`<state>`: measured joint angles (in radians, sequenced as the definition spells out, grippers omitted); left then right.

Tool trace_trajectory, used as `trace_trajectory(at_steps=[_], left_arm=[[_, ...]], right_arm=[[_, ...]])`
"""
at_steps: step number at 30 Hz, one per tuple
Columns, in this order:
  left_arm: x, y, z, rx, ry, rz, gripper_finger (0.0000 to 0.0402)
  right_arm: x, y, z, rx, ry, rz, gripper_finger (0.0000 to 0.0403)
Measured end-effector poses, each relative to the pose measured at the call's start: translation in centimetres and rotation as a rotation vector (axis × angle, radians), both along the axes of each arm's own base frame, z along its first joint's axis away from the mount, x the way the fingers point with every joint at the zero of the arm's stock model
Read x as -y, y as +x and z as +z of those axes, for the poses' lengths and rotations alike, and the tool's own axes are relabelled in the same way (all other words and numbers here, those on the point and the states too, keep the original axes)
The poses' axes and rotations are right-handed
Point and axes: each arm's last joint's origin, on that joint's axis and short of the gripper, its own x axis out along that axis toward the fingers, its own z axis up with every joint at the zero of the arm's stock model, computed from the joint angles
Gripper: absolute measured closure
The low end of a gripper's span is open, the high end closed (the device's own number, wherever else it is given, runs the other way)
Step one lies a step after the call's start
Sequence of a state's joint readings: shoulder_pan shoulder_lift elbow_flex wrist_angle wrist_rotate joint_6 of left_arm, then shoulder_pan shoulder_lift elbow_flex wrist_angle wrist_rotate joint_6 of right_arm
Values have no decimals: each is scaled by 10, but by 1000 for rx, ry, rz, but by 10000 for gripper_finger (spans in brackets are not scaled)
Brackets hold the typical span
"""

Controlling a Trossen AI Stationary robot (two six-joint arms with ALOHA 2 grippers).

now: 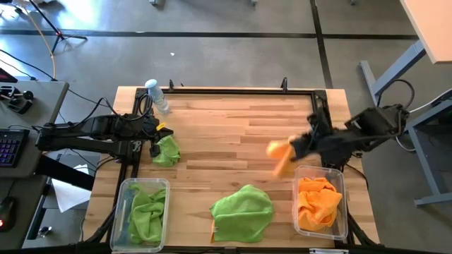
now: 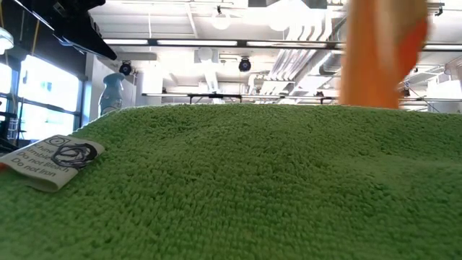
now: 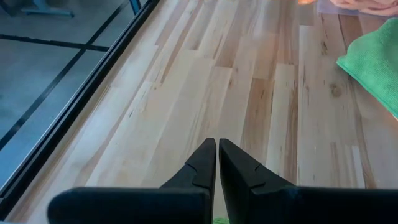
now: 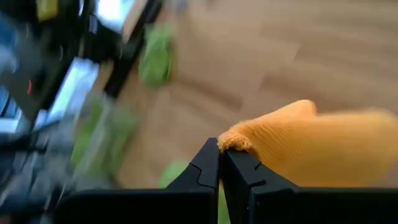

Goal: Sort microfiber towel by color & place in baskets
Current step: Put the yellow towel into the right transparent bin

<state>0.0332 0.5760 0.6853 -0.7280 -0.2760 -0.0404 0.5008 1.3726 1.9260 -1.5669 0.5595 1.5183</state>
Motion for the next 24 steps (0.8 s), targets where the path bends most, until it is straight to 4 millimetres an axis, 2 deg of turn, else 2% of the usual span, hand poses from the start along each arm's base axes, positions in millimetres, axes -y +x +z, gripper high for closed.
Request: trace_trajectory(at_steps=[6, 13, 18, 24], left_arm=[[0, 2, -1, -14, 4, -3, 394], [0, 10, -5, -64, 16, -13, 394], [-1, 19, -10, -110, 34, -30, 394], [-1, 32, -14, -134, 48, -45, 394]], right_arm=[[-36, -6, -14, -181, 334, 116, 403], [-74, -20, -40, -549, 684, 55, 403], [-92, -36, -51, -688, 742, -33, 403], [-104, -49, -62, -866, 762, 8, 403]])
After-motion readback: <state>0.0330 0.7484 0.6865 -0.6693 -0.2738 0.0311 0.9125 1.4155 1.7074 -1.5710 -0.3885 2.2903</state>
